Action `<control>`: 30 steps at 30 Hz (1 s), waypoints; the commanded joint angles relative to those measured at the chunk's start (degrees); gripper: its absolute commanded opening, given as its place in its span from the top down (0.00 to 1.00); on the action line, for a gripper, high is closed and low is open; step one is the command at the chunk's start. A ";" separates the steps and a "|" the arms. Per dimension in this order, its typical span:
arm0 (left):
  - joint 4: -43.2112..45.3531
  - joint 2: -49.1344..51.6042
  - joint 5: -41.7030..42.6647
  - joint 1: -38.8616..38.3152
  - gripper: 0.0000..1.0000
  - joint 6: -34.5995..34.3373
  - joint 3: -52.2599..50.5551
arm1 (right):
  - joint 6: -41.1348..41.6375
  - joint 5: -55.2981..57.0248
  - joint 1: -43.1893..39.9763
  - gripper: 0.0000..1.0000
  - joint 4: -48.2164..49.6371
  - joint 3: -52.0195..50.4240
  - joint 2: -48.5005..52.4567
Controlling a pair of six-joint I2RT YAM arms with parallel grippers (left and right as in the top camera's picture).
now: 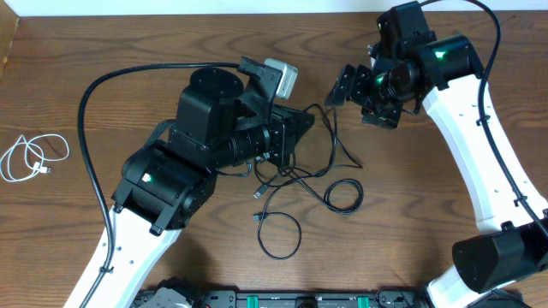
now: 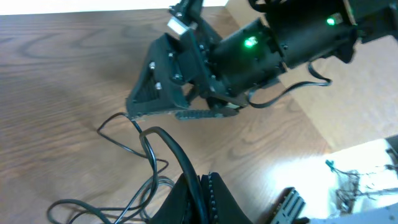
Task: Untangle cables
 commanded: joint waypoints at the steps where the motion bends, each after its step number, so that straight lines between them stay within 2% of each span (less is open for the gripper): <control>1: 1.92 -0.33 5.73 0.24 0.92 0.59 0.50 | 0.76 2.03 1.03 0.18 -1.20 -0.04 0.92; 16: 4.63 -0.33 5.29 0.26 0.92 0.57 0.50 | 2.78 5.16 5.81 0.36 -3.15 -4.74 2.78; 19: 4.59 -0.33 4.17 0.26 0.92 0.57 0.50 | 3.61 5.42 5.79 0.49 -3.26 -5.99 2.78; 21: 4.17 -0.33 3.10 0.26 0.93 0.57 0.50 | 3.56 6.21 5.75 0.71 -3.34 -6.34 2.78; 23: 2.60 -0.33 0.81 0.26 0.92 0.55 0.50 | 3.54 8.68 5.73 0.87 -3.43 -6.21 2.73; 25: -0.11 -0.35 -3.56 0.26 0.93 -0.66 0.50 | 3.54 11.61 5.46 0.91 -3.87 -5.53 2.71; 26: -3.78 -0.35 -9.57 0.39 0.93 -2.97 0.50 | 3.56 14.91 4.42 0.92 -5.35 -3.72 2.60; 28: -8.15 -0.59 -15.76 1.38 0.92 -6.34 0.50 | 3.54 18.67 2.56 0.92 -8.00 -0.72 2.27; 30: -11.23 -1.11 -19.10 3.10 0.93 -8.85 0.50 | 3.54 23.82 -0.09 0.93 -11.47 3.50 2.08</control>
